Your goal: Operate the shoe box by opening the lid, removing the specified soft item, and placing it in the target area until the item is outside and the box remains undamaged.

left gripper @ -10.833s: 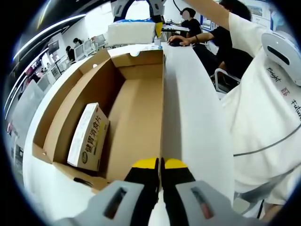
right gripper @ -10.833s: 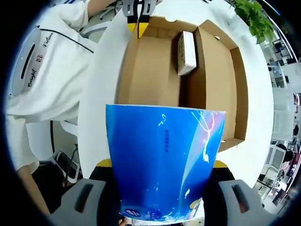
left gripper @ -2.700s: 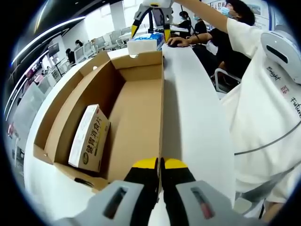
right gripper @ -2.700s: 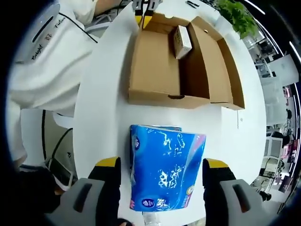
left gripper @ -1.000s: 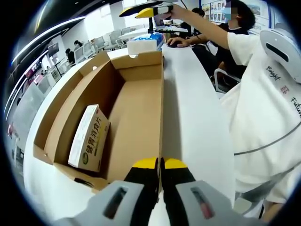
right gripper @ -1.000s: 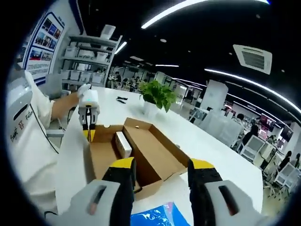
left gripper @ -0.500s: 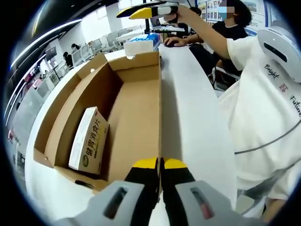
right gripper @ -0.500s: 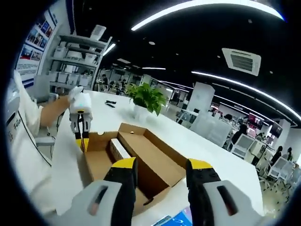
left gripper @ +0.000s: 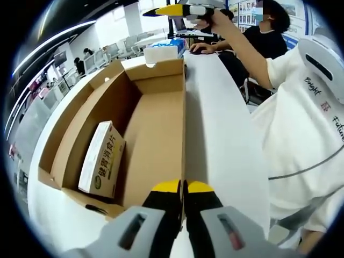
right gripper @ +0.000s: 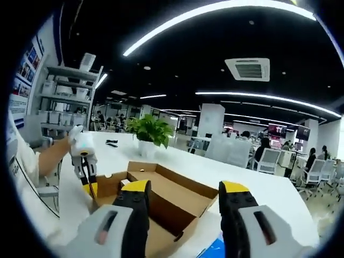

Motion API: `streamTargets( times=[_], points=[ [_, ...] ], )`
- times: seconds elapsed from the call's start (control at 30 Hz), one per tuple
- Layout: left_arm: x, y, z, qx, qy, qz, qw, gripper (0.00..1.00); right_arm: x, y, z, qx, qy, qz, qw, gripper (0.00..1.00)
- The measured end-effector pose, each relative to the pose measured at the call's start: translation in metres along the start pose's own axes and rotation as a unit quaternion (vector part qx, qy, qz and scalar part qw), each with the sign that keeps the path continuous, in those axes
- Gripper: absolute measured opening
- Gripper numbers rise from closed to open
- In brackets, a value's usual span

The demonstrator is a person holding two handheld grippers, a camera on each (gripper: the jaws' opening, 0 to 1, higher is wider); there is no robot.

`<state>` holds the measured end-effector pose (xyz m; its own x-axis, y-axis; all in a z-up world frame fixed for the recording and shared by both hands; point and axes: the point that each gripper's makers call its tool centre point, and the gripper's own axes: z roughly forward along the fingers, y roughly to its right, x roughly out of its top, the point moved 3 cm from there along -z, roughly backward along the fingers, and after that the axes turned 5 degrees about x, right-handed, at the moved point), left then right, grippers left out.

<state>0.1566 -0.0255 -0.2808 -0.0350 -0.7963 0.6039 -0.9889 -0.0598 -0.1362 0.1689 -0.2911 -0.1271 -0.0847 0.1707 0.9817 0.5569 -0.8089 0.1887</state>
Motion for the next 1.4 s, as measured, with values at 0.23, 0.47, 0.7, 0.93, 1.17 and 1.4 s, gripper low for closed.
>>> streamTargets(
  times=[0.23,0.47,0.7,0.93,1.17,1.4],
  points=[
    [0.0,0.0,0.0,0.003,0.0,0.002,1.0,0.01,-0.002,-0.001,-0.016,-0.032,0.003,-0.045,0.9985,0.6],
    [-0.001,-0.001,-0.001,0.004,0.006,0.001,1.0,0.01,-0.002,-0.01,-0.01,0.0,0.072,0.052,0.996,0.57],
    [0.0,-0.001,-0.001,0.002,0.005,0.001,1.0,0.01,-0.011,-0.018,-0.007,-0.014,0.017,-0.046,0.9987,0.54],
    [0.0,0.0,-0.001,0.004,0.003,-0.001,1.0,0.01,-0.009,-0.034,-0.01,0.007,0.052,-0.084,0.9951,0.56],
    [0.0,0.0,-0.001,-0.002,0.002,-0.005,1.0,0.01,0.004,-0.039,-0.031,0.022,0.076,-0.052,0.9955,0.57],
    [-0.001,0.001,-0.001,0.001,0.001,-0.006,1.0,0.01,0.003,-0.041,-0.021,0.023,0.07,-0.045,0.9963,0.59]
  ],
)
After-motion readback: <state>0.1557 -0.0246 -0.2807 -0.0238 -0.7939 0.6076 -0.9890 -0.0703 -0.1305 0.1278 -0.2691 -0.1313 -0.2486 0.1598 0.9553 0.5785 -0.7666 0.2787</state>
